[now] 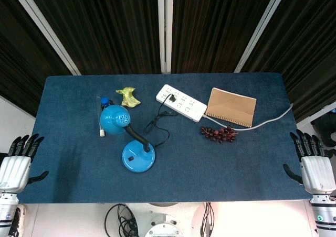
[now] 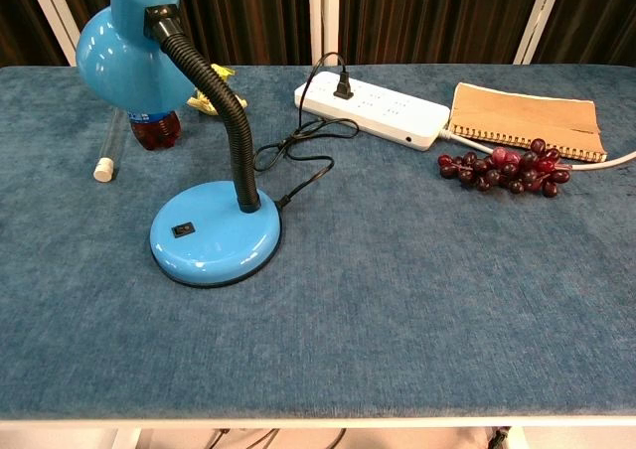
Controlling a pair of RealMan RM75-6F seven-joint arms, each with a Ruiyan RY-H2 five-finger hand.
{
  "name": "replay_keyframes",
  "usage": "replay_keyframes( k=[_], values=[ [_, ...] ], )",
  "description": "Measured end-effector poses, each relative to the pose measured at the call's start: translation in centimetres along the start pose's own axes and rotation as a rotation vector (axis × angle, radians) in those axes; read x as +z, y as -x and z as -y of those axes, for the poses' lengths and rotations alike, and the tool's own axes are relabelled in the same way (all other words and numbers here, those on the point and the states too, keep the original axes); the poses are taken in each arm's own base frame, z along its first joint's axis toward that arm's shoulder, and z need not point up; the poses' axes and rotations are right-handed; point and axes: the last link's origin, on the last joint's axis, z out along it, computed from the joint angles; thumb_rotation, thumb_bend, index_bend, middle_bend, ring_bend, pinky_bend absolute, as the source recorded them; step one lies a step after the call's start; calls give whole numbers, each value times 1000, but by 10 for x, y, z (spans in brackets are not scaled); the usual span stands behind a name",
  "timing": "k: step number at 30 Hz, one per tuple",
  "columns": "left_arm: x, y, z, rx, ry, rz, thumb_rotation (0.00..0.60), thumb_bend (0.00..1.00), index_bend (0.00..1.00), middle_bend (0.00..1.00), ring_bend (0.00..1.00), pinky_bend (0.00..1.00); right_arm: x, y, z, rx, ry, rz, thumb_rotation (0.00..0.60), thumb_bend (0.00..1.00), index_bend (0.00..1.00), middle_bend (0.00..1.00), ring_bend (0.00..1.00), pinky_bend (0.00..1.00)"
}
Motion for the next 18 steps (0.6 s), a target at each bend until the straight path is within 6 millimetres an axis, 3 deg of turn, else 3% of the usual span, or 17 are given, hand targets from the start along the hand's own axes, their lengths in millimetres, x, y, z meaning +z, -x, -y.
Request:
replay_keyframes(
  k=[9, 18],
  values=[
    [-3, 1, 3, -16, -1, -3, 600, 0, 97, 41, 0, 20, -2, 6, -1, -6, 17, 24, 600, 176, 0, 0, 0, 0],
    [-1, -2, -10, -46, 57, -23, 600, 0, 88, 78, 11, 61, 1, 0, -3, 13, 22, 1, 600, 177, 0, 0, 0, 0]
  ],
)
